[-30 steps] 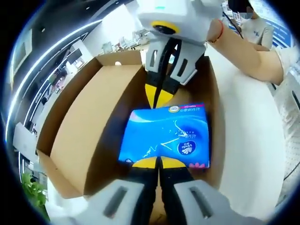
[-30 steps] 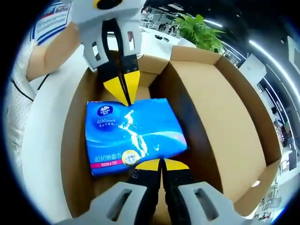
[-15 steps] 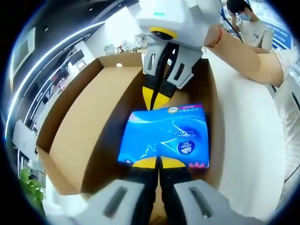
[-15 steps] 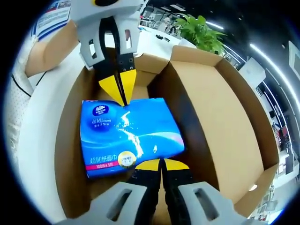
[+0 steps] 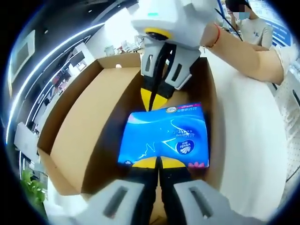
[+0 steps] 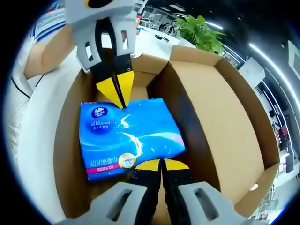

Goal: Operate the shoe box by opening the lid, removing the specified soft item, and placing it in the target area until the item is outside and the box remains undamaged.

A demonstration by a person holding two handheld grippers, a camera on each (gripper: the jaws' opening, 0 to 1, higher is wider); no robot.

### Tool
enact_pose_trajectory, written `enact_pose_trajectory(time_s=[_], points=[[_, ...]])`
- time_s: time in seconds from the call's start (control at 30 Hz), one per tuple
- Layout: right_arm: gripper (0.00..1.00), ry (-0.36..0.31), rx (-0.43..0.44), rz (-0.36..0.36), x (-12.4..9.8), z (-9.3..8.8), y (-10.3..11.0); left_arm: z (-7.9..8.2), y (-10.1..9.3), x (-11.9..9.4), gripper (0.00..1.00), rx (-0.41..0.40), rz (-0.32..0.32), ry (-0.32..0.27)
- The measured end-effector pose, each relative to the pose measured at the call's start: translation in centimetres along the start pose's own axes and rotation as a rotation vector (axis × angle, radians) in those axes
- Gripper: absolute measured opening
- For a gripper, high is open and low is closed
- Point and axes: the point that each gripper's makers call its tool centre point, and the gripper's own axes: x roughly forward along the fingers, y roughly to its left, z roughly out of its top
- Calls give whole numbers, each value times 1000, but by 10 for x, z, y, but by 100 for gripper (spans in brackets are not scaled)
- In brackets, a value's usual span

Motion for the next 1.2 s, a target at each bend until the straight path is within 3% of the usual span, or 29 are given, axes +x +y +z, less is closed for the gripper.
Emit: enact_pose_trajectory(time_s=[1.03,1.2], points=[[0,34,-42,-38,8,-6,-5,-2,3,-5,0,-1,-14,-50],[1,18,-28,-29,3,-6,-7,-12,14,-12,5,3,33,-17]])
